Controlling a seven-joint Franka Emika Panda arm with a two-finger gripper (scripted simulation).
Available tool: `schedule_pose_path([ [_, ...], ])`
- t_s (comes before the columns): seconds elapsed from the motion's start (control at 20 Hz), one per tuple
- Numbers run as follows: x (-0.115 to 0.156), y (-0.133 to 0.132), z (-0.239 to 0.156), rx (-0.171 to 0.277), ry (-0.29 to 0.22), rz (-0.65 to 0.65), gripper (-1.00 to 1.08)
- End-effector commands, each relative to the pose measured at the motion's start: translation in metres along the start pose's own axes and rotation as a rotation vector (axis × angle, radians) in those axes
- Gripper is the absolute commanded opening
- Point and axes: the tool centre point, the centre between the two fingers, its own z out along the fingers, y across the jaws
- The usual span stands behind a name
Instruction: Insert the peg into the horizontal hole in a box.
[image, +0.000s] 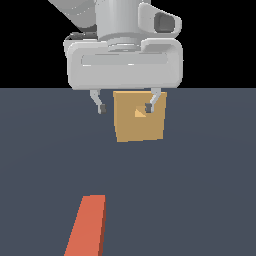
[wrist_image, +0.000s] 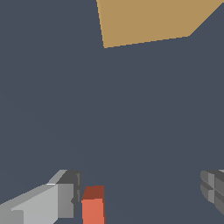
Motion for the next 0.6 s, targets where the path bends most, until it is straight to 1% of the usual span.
schedule_pose_path([
  [0.0,-0.024,-0.006,0.009,0.003,-0.002,-0.005,1.00],
  [0.55,-0.150,-0.034,0.055,0.015,-0.011,-0.039,1.00],
])
